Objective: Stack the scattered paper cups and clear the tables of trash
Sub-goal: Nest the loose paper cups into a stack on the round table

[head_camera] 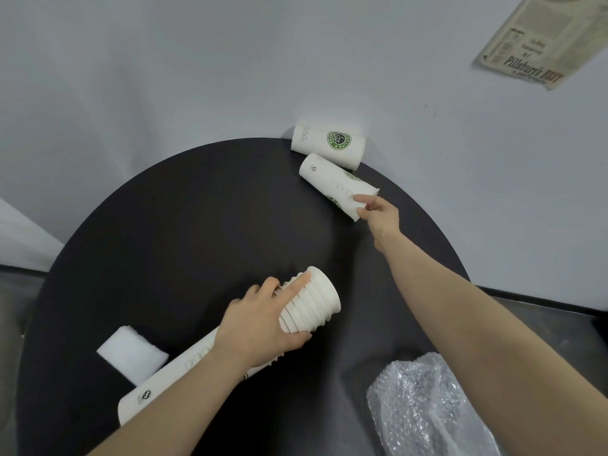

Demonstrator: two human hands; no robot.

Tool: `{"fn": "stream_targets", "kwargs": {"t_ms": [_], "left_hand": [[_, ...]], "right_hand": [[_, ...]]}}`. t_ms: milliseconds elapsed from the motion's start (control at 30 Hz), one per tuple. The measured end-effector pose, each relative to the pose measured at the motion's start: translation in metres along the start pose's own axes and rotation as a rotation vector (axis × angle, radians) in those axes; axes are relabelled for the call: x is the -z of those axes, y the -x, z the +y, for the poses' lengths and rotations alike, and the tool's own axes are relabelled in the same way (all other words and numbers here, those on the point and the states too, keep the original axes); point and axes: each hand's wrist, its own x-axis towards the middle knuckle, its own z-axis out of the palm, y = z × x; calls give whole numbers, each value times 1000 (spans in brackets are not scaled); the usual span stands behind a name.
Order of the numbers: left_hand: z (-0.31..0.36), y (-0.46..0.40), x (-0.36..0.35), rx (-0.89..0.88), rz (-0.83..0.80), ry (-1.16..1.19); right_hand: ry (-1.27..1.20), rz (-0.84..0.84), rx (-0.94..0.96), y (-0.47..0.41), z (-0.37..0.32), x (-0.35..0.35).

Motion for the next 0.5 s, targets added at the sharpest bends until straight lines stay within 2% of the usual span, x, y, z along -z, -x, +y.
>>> {"fn": "stream_targets", "kwargs": {"t_ms": [267, 500], "left_hand": [[1, -2, 2, 15, -29, 22], [9, 2, 7, 75, -44, 32]], "right_hand": [[-137, 162, 26, 47, 19, 36], [-146, 164, 49, 88, 24, 90]]}}
